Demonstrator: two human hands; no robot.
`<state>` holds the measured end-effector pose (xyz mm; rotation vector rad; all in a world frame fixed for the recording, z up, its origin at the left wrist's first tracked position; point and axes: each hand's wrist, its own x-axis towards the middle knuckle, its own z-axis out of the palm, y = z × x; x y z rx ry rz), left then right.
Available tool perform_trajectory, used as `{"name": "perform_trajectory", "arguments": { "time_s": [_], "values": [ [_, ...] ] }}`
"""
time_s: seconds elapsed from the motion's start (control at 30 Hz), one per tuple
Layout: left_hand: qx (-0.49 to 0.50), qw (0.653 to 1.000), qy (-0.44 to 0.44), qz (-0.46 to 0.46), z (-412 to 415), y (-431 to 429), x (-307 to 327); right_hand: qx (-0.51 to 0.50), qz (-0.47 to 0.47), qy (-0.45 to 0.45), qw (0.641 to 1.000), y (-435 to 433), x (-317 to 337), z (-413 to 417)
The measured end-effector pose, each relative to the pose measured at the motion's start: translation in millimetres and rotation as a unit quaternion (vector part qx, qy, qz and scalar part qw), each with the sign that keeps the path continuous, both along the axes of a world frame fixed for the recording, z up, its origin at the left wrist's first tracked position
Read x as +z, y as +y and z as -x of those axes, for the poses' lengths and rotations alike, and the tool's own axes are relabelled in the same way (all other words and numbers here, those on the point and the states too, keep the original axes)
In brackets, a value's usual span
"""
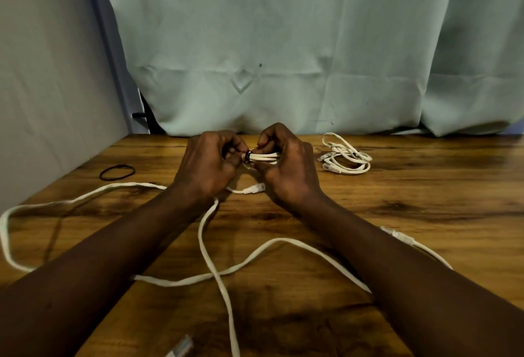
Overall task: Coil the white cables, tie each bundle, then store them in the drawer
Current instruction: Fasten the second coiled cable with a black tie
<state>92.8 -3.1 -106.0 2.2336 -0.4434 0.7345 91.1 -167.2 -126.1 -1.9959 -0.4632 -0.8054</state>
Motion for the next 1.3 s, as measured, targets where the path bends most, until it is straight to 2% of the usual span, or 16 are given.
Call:
{"name": "perform_trajectory", "arguments": {
  "time_s": [0.2,0.43,0.6,0.8,0.97,1.13,1.3],
  "values": [
    [0.016,0.992,0.056,0.113,-8.1,-0.6,-4.5,-0.003,0.001,-0.005,1.0,0.2,-2.3,-1.6],
    [0.002,0.992,0.083,0.094,-13.6,0.1,-8.1,-0.005,0.009,-0.007,1.0,2.2,-3.9,-2.7],
    [-0.03,0.987,0.103,0.121,-18.0,5.5,-7.3,-0.021,0.038,0.017,0.999,-0.2,-7.7,-10.3],
    [-0.01,0.994,0.075,0.081,-16.3,6.5,-6.3,-0.039,0.084,0.056,0.994,-1.4,-11.1,-14.6],
    [0.015,0.996,0.051,0.067,-15.1,6.7,-6.2,-0.08,0.158,0.053,0.983,0.2,-10.1,-12.2],
    [0.012,1.0,0.002,-0.002,-9.3,4.4,-5.2,-0.081,0.188,0.068,0.977,-2.8,-7.0,-9.5],
    [-0.001,1.0,0.005,-0.008,-7.9,5.6,-2.3,-0.107,0.235,0.051,0.965,-1.0,-3.7,-5.9]
  ]
}}
